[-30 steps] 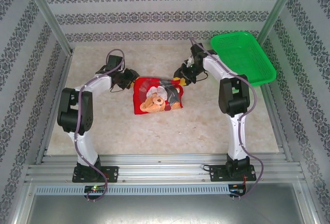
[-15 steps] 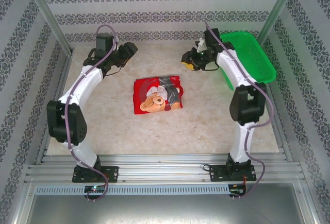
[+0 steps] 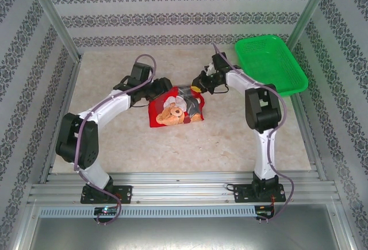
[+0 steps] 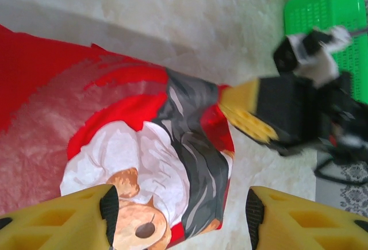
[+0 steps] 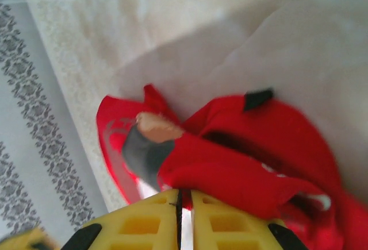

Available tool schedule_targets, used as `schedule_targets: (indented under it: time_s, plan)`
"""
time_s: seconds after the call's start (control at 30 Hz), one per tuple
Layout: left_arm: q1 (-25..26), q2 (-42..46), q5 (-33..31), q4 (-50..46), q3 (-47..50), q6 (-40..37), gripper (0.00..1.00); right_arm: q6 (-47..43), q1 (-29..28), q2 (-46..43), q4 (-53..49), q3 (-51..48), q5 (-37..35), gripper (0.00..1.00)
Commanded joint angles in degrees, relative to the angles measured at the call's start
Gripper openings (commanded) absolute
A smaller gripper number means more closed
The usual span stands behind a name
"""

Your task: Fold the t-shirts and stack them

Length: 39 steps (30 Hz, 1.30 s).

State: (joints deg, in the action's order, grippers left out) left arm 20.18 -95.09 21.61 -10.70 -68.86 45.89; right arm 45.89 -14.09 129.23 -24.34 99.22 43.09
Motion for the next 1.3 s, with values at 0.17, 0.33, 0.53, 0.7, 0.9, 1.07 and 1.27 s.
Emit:
schedule_targets:
  time_s: [0.17,0.33,0.53,0.7,0.9,1.07,1.27]
  plan:
    - [1.3,14.3,-5.7,4.7,11.4,-1.7,0.64,2.7,1.8,12.3,0.0,14.4,-1.7,0.22]
    - [2.9,19.5,-8.3,0.9,13.2,-1.7,0.65,3.7,2.2,12.6,0.0,16.1,-0.6,0.29]
    - [5.8,21.6,-11.2,-2.6,11.1,-3.1,0.68,-0.4,2.3,3.6,-4.4,16.5,0.5,0.4]
    - [8.5,19.3,-13.7,-4.9,6.5,-4.6,0.72,-10.7,3.0,-14.5,-9.6,8.3,-3.2,0.61]
    - [14.4,8.7,-17.1,-8.5,-1.0,-4.1,0.74,-21.0,4.7,-37.2,-10.4,-12.3,-8.5,0.9]
    - [19.2,-5.2,-21.4,-17.9,-13.0,-3.3,0.73,-19.2,5.6,-53.5,-5.8,-30.7,-7.3,0.98]
    - [22.2,-19.6,-29.0,-30.7,-26.3,-0.9,0.7,-17.7,5.2,-63.8,-7.4,-40.0,-5.6,0.98]
